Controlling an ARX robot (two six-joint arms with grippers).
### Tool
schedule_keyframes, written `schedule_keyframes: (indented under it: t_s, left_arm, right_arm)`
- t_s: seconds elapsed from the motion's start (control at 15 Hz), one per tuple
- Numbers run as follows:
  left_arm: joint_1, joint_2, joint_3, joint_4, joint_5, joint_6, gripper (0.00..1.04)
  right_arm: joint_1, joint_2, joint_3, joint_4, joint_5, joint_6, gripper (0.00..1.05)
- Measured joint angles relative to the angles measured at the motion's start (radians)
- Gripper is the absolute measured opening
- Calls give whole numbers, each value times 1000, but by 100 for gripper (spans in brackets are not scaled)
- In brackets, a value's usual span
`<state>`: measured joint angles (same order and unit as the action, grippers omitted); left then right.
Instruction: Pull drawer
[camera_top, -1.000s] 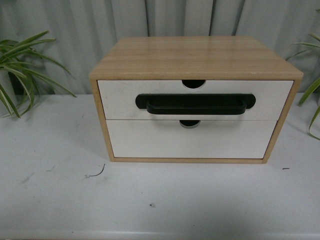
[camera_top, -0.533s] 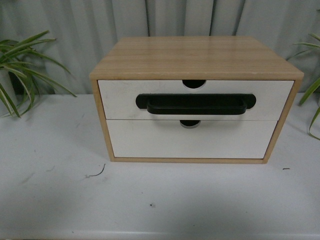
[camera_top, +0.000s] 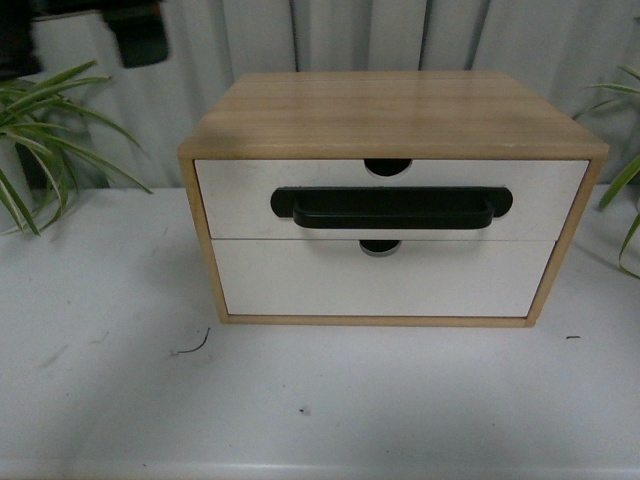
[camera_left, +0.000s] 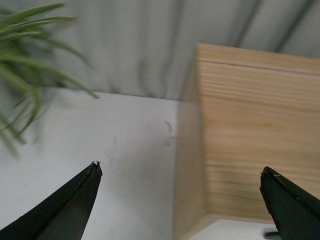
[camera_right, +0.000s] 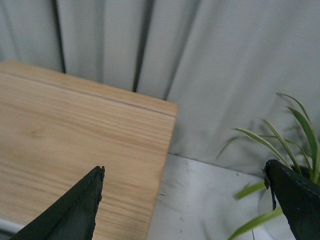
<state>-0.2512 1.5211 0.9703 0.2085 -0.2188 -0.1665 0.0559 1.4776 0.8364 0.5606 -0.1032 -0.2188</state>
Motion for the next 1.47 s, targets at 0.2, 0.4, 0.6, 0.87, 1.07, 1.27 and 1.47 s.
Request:
schedule_keyframes:
  t_s: [0.2,0.4,0.6,0.87,1.07,1.27,1.47]
  left_arm:
    - [-118,70,149,-172,217,315,98]
    - [-194,87,303,-441,400,644,98]
    - [-253,159,422,-741,482,882,98]
    - [-295,277,519,-843,478,987,98]
    - [-308,369,556,-828,437,1007,98]
    - [-304,431,560,-790,424,1006,98]
    - [-264,468,571,-753,424,1005,98]
  right_arm:
    - [30,33,63,-81,-205,-321,98]
    - [-1,61,147,-287,-424,-756,98]
    - [-32,107,241,-603,-523,-1218,98]
    - [-30,159,323,-901,-504,-1487,98]
    - [5,192,313,-905,-468,-1511,98]
    - [51,241,305,-870,-464,-1513,98]
    - [103,338,305,-837,-430,-1515,98]
